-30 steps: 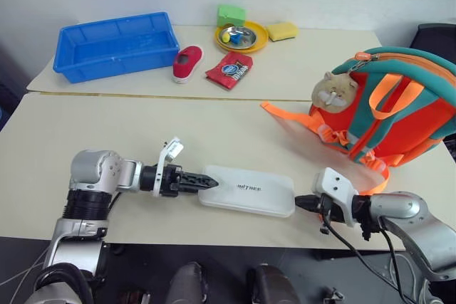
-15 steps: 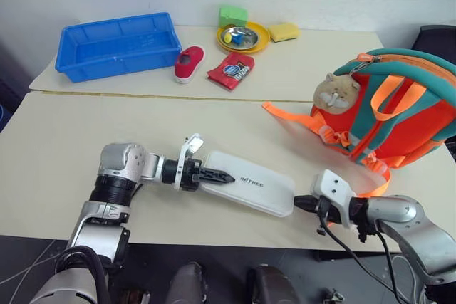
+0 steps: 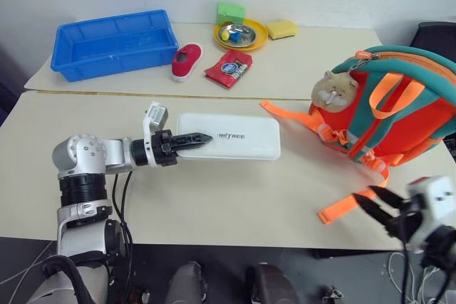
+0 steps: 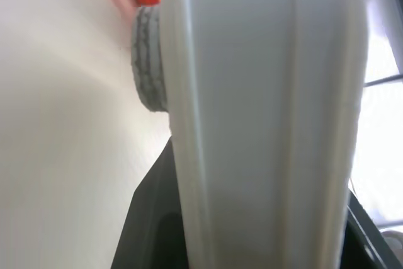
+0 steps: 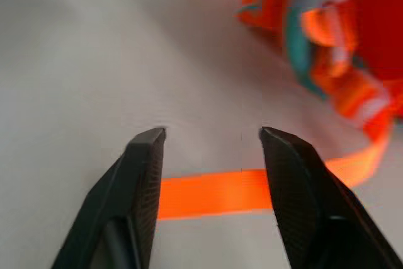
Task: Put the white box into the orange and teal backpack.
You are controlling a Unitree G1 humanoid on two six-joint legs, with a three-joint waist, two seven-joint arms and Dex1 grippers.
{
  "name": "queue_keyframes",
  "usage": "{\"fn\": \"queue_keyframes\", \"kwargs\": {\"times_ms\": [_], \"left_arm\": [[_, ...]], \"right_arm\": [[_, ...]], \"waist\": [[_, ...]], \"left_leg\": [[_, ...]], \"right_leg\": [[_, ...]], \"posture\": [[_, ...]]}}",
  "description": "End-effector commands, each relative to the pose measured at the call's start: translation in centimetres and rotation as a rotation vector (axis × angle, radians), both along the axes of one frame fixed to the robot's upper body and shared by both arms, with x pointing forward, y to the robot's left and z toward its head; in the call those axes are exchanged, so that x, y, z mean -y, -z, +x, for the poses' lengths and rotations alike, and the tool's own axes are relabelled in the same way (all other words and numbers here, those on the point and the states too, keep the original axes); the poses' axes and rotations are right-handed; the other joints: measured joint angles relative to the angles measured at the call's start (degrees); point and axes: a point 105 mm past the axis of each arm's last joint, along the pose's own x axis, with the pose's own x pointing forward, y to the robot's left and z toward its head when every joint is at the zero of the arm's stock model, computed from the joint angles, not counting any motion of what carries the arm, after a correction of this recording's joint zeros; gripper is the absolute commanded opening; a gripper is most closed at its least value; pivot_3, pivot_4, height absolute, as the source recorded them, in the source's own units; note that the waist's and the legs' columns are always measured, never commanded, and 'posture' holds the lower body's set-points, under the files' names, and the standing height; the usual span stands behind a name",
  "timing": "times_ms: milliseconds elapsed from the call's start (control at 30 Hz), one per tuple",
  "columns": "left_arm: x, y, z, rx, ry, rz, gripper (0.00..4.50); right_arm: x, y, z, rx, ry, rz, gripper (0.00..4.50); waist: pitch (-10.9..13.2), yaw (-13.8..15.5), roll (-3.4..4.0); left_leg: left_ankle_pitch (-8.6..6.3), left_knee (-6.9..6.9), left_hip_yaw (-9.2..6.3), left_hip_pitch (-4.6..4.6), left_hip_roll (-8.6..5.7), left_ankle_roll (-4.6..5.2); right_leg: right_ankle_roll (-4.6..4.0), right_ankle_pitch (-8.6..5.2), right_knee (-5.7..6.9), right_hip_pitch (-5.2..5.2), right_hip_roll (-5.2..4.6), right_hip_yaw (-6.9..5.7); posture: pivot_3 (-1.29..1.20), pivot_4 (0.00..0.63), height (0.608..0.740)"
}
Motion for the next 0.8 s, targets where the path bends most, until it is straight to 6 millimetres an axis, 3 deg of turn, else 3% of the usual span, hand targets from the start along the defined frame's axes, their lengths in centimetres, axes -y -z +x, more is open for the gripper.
{"fn": "queue_keyframes", "kwargs": {"times_ms": [33,133,333,500,600,800], "left_arm": [[-0.4,-2.7,0.1,0.127,-0.03,-0.032,1.33],[-0.1,-3.3,0.5,0.179,-0.052,-0.026,1.33],[0.8,-4.2,1.3,0.234,-0.064,-0.012,1.33],[0.6,-5.3,1.9,0.286,-0.082,-0.005,1.33],[0.3,-5.7,2.6,0.302,-0.123,-0.007,1.33],[-0.6,-6.8,3.1,0.357,-0.179,-0.012,1.33]], "right_arm": [[1.5,-2.5,0.9,0.083,0.049,0.049,3.52],[0.7,-3.5,3.8,0.107,0.019,0.114,4.48],[-1.3,-4.9,9.8,0.152,-0.053,0.28,4.48],[-2.9,-6.9,12.5,0.205,-0.155,0.438,4.48],[-3.1,-7.0,13.3,0.212,-0.169,0.43,3.92],[-5.4,-7.2,12.3,0.185,-0.337,0.397,1.9]], "waist": [[0.01,-0.19,-0.01],[0.01,-0.59,-0.01],[0.03,-1.12,0.0],[0.04,-1.07,0.02],[0.04,-1.06,0.01],[0.04,-1.26,0.01]], "left_leg": [[0.0,-0.05,0.0,0.09,0.0,-0.01],[0.02,-0.17,0.02,0.16,-0.01,-0.06],[0.09,-0.16,0.1,0.02,0.03,-0.14],[0.12,-0.08,0.16,-0.35,0.04,-0.11],[0.14,-0.04,0.26,-0.56,0.04,-0.08],[0.16,0.0,0.4,-0.56,0.05,-0.06]], "right_leg": [[-0.01,0.0,0.0,0.06,0.0,0.01],[-0.01,0.0,0.0,0.05,0.03,0.03],[-0.01,0.0,0.01,-0.17,0.1,0.09],[-0.01,0.0,0.04,-0.52,0.12,0.13],[-0.01,0.0,0.16,-0.8,0.1,0.21],[-0.01,0.0,0.35,-0.92,0.11,0.35]], "posture": [[0.0,0.15,0.74],[0.0,0.15,0.74],[0.0,0.15,0.74],[0.0,0.15,0.74],[0.0,0.15,0.74],[0.0,0.15,0.74]]}}
